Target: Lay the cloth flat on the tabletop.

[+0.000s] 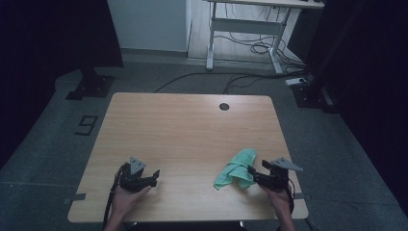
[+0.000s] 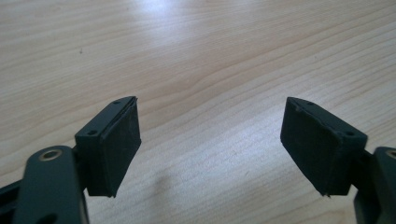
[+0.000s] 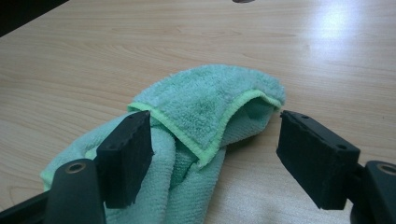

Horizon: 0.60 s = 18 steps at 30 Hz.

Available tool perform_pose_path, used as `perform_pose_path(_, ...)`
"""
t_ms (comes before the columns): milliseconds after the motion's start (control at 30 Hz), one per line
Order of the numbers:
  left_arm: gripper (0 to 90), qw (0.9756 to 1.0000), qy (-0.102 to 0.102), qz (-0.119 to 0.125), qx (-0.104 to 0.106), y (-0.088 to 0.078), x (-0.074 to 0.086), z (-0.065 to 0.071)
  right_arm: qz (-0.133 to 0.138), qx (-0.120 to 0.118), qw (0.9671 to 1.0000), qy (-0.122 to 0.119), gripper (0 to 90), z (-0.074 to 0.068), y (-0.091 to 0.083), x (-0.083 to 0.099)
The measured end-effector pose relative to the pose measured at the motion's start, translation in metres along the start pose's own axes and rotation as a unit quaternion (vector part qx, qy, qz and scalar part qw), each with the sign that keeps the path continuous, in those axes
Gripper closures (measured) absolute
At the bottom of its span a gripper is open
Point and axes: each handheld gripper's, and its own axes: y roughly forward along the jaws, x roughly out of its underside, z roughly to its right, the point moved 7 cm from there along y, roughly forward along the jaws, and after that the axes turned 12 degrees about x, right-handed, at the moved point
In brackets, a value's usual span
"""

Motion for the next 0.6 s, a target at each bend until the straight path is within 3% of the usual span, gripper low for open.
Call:
perform_pose_path(200, 21.7, 1.0000, -0.005, -0.001, 0.008, -0.005, 0.000, 0.000, 0.002, -0.001, 1.0000, -0.003, 26.1, -0.001, -0.002, -0.002)
perform_pose_path(433, 20.0, 0.9998, -0.013, 0.017, 0.000, -0.015, -0.006, 0.002, 0.002, -0.004, 0.9997, -0.023, 24.5, -0.005, -0.001, -0.004)
perform_pose_path(600, 20.4, 0.9994, -0.020, 0.021, 0.019, -0.017, -0.008, 0.007, 0.002, -0.013, 0.9995, -0.027, 23.1, -0.011, 0.000, -0.007)
